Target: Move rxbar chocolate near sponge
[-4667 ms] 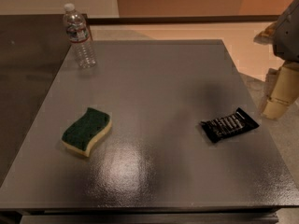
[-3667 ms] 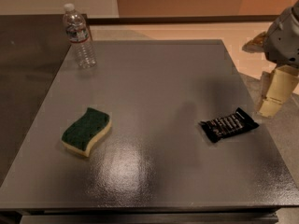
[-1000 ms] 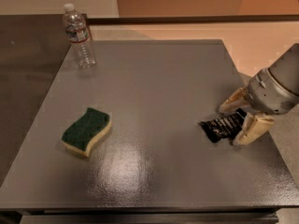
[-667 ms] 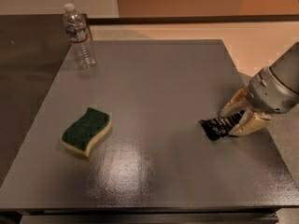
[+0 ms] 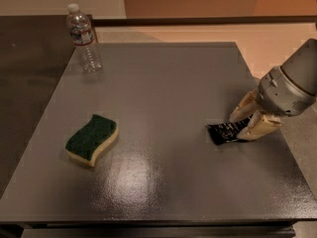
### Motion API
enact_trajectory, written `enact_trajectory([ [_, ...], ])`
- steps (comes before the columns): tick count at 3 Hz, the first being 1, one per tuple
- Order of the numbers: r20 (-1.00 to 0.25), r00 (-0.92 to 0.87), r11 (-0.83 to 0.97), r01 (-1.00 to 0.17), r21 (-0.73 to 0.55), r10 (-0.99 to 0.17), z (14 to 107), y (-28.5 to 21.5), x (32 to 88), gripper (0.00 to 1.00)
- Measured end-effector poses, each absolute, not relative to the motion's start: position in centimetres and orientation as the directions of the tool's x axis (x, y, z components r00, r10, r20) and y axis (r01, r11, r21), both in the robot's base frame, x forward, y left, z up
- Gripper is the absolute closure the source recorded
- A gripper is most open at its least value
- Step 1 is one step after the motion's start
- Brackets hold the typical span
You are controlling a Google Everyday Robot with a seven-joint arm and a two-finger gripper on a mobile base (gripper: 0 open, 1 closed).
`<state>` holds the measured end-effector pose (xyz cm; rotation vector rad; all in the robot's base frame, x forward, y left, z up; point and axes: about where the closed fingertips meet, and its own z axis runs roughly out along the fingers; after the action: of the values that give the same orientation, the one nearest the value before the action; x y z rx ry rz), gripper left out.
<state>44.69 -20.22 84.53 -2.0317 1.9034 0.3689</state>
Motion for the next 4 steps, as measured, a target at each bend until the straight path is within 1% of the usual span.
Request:
enact_trajectory([
  [1,-0.421,0.048,-0.030,-0.998,-0.049,-0.906,85.3,-17.3,45.2,1.00],
  [2,-0.447,0.031,-0.019,-0.999,-0.031,-0.894,86.2,-13.1,45.3,1.00],
  [4,-0.520,0.061,-0.064,-0.998,-0.012,-0.852,87.5,-4.7,44.1,1.00],
])
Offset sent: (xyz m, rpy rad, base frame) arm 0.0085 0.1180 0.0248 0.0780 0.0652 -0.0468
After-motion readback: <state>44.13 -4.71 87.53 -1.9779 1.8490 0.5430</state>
